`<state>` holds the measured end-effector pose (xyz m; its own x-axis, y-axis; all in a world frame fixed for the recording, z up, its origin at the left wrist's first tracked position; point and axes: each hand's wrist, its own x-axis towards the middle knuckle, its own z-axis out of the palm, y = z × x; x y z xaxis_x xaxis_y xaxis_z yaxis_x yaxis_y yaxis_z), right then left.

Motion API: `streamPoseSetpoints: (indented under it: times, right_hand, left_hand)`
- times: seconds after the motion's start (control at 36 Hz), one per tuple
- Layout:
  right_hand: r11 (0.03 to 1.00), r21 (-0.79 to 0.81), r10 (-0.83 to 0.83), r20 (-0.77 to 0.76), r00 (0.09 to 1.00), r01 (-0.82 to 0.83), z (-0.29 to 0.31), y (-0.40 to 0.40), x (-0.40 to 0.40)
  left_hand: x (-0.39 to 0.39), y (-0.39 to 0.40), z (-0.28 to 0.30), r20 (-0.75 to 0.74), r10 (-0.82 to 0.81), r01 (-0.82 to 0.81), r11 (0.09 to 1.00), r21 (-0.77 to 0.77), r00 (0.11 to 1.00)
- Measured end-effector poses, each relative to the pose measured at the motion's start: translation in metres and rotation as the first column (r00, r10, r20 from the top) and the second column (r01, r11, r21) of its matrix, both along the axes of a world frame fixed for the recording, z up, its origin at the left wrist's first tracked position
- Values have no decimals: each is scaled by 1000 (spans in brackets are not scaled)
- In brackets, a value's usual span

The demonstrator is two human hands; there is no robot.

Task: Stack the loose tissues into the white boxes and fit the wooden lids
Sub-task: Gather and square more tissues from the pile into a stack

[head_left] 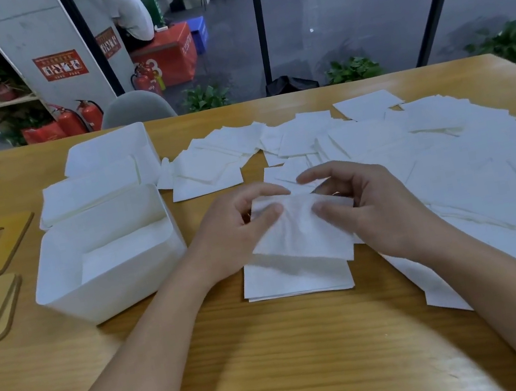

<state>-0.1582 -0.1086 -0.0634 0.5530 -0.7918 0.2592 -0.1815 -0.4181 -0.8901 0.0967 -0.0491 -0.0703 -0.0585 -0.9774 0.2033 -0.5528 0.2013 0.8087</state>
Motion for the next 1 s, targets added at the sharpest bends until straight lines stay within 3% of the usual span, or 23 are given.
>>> streamPoseSetpoints:
  times: [0.08, 0.25, 0.42, 0.53, 0.86, 1.0]
  right_hand:
    - [994, 100, -43, -57, 997, 49, 0, -5, -3]
    - [979, 200, -10, -175, 985, 45, -1, -5, -5]
    - [996, 54, -45, -347, 937, 68, -12, -1, 1]
    - [998, -7, -61, -392, 918, 64, -17, -1, 3]
    - [995, -79, -94, -421, 902, 67, -15, 4, 5]
    - [991, -94, -125, -407, 905, 94, -19, 2, 5]
  left_hand:
    - [4, 4, 7, -44, -24, 26, 998, 53, 999]
    - [14, 9, 15, 123, -124, 98, 975, 198, 985]
    - [13, 11, 11, 276, -81, 10, 969, 248, 958]
    - [11, 10, 8, 303, -95, 3, 957, 289, 948]
    - [5, -10, -22, 401, 191, -196, 980, -29, 896]
    - [6, -28, -20, 510, 267, -303, 953, -14, 818]
